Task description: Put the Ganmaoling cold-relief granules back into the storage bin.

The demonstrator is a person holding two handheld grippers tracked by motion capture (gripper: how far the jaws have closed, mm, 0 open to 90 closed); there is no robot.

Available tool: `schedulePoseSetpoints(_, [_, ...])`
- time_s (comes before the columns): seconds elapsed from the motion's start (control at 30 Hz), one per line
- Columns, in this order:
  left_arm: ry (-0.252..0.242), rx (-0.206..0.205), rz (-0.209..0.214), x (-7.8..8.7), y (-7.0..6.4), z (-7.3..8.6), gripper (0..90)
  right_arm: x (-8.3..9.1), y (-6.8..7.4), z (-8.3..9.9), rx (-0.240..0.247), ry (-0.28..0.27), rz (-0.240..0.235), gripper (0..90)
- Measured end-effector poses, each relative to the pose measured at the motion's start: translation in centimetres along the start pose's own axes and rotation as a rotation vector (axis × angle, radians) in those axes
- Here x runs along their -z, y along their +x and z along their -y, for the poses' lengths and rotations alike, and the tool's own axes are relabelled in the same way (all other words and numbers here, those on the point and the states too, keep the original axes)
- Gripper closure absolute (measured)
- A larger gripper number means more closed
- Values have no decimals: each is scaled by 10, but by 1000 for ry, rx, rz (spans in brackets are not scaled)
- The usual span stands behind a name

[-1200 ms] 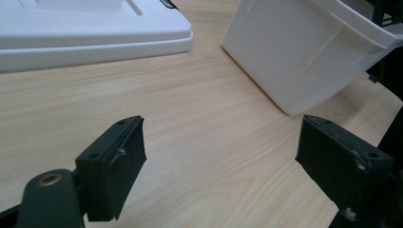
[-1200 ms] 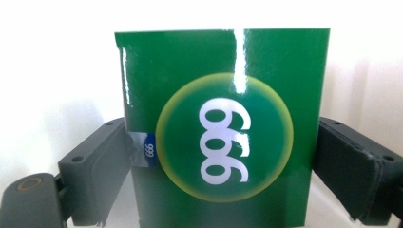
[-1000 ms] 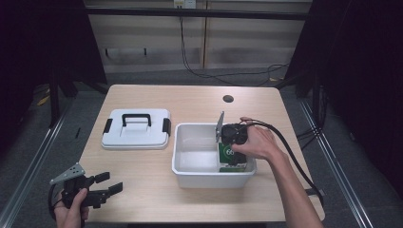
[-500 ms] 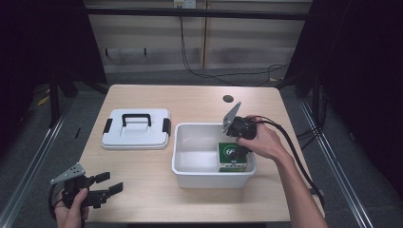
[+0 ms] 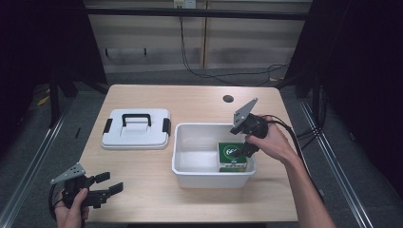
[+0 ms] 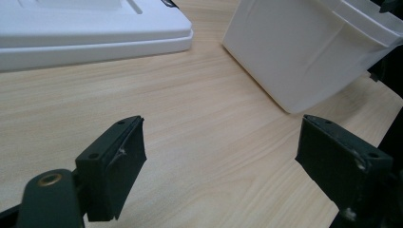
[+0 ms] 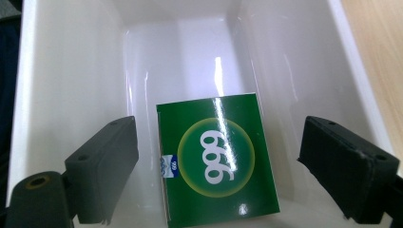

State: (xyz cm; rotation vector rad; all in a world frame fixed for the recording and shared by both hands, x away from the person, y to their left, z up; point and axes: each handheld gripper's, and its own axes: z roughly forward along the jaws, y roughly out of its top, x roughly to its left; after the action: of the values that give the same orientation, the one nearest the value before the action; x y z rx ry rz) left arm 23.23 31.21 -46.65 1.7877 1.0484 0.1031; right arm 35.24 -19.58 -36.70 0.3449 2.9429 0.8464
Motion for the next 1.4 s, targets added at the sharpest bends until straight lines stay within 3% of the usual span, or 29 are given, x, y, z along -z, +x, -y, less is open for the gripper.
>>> schedulePoseSetpoints(0.3, [1, 0, 0, 0, 0, 0, 163, 20, 4, 8, -17, -63, 49, 124])
schedulePoseSetpoints(0.43, [2, -1, -1, 0, 0, 0, 163, 25, 7, 11, -29, -61, 91, 128])
schedulePoseSetpoints(0.63, [1, 2, -1, 0, 0, 0, 164, 32, 13, 18, -44, -100, 103, 130])
schedulePoseSetpoints(0.93, [2, 0, -3, 0, 0, 0, 163, 41, 18, 32, -100, -139, 125, 134])
schedulePoseSetpoints(1.0, [0, 1, -2, 0, 0, 0, 163, 44, 20, 35, -93, -140, 133, 135])
schedulePoseSetpoints(1.1, [2, -1, -2, 0, 0, 0, 163, 51, 24, 41, -118, -180, 153, 137])
schedulePoseSetpoints(1.4, [1, 2, -1, 0, 0, 0, 163, 56, 32, 67, -185, -214, 210, 145])
